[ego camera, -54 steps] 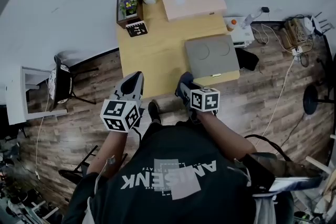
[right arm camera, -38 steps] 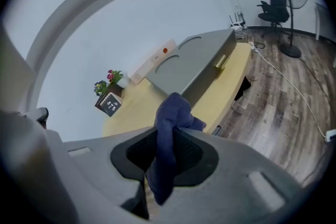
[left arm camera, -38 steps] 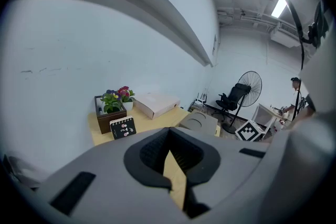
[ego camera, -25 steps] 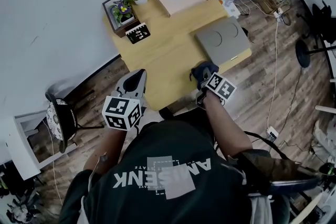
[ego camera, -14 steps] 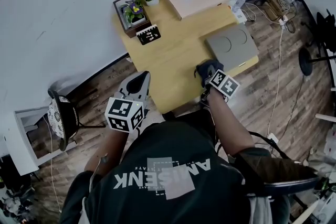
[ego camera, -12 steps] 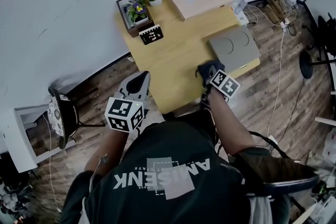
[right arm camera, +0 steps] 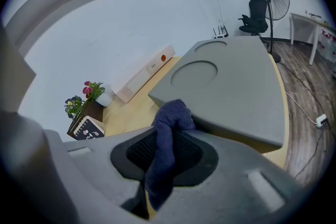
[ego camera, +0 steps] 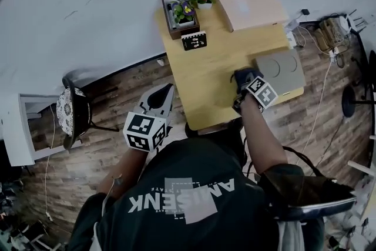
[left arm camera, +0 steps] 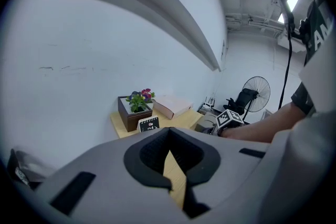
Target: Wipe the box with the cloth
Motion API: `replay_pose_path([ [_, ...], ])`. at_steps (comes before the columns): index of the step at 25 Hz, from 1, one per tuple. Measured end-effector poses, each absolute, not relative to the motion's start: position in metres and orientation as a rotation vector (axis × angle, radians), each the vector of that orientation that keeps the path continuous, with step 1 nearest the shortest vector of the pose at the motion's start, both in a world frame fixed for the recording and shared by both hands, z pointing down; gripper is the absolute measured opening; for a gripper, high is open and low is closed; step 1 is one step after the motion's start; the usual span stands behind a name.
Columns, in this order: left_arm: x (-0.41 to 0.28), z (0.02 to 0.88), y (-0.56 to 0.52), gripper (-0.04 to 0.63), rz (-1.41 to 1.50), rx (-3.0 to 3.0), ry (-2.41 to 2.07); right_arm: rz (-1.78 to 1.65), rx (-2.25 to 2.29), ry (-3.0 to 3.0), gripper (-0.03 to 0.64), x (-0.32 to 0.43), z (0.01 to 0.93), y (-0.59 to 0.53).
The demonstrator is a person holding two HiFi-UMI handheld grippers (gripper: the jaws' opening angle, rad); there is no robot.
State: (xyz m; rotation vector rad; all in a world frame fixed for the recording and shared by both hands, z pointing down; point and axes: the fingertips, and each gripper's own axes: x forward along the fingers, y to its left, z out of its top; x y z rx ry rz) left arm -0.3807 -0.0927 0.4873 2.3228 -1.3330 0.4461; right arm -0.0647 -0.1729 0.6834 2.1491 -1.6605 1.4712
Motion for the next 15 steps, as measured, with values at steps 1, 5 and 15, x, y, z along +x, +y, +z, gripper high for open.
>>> replay_pose_path([
  [1, -0.384, 0.487, -0.092, 0.000, 0.443, 2.315, -1.345, 1.474, 2.147, -1.664, 0.071, -0.066, 0.683, -0.178],
  [5, -0.397, 0.486, -0.087, 0.000, 0.439, 2.279, -1.388, 1.484, 2.147, -1.670, 0.071, -0.071, 0.681, -0.194],
  [15, -0.413, 0.484, -0.080, 0.000, 0.456, 2.258, -1.461, 1.455, 2.136, -1.758, 0.071, -0.084, 0.673, -0.229],
])
